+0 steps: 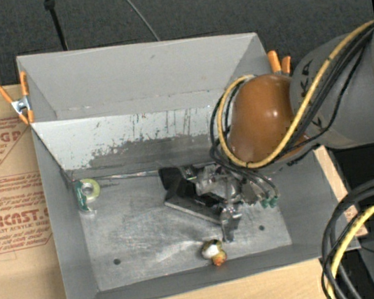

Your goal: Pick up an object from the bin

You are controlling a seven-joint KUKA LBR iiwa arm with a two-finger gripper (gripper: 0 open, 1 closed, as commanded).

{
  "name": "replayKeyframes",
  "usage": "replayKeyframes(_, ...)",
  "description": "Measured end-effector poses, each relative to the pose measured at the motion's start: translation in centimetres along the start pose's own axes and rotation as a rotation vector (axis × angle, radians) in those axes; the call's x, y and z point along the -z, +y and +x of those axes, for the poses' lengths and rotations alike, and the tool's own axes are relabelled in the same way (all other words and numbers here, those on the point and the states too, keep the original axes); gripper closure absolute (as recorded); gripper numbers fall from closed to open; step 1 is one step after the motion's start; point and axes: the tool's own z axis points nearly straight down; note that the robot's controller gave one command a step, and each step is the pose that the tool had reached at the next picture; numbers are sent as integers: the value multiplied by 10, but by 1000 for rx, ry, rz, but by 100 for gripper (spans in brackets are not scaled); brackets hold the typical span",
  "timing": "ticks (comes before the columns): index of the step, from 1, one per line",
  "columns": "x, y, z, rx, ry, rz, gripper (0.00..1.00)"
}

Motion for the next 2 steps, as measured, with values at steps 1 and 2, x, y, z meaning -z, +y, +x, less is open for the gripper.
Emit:
replayKeyframes(1,-35,-20,-60,75,-73,14,100)
replayKeyframes(2,-35,-20,-60,76,-72,13,100)
